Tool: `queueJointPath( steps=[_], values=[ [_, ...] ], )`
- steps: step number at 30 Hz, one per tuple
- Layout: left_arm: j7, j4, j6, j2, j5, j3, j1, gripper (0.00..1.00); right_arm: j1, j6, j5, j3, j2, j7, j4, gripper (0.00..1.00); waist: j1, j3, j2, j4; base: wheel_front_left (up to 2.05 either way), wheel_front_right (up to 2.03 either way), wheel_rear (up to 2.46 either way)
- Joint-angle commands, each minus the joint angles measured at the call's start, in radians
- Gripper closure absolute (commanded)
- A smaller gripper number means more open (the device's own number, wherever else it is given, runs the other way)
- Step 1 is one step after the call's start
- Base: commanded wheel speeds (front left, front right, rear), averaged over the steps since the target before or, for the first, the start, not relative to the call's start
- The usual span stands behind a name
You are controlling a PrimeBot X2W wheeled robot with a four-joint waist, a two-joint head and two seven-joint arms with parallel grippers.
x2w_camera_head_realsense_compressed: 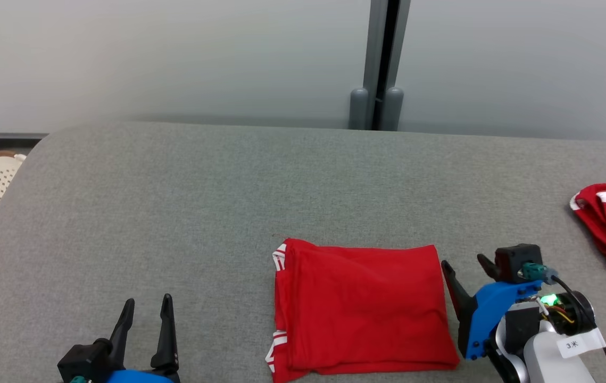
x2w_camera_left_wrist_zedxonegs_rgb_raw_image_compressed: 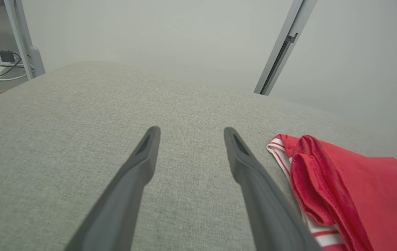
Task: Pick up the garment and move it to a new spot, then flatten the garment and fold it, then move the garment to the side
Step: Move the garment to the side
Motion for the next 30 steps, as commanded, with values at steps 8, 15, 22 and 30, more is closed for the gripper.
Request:
queueJointPath(
  steps=[8, 15, 22, 30],
  values=[
    [-0.004, 0.002, -0.007, -0.011, 0.016, 0.001, -0.045, 0.0, -0.006, 0.0, 0.043, 0.019, -0.021, 0.236, 0.085, 0.0, 0.0, 0.086, 0.0, 0.084, 0.0, 0.0, 0.0],
    [-0.005, 0.003, -0.009, -0.017, 0.026, 0.011, -0.048, 0.0, -0.007, 0.001, 0.109, 0.075, -0.03, 0.242, 0.076, 0.76, 0.0, 0.111, 0.0, 0.091, 0.0, 0.0, 0.0],
    [-0.004, -0.016, -0.018, -0.024, 0.038, 0.014, -0.059, 0.0, -0.059, -0.001, 0.117, 0.086, -0.049, 0.159, 0.014, 1.0, 0.0, 0.129, 0.0, 0.007, 0.0, 0.0, 0.0],
    [0.002, -0.051, -0.028, -0.004, 0.062, 0.003, -0.084, 0.0, -0.093, 0.0, 0.118, 0.075, -0.111, 0.118, -0.111, 1.0, 0.0, 0.181, 0.0, -0.202, 0.0, 0.0, 0.0]
  ],
)
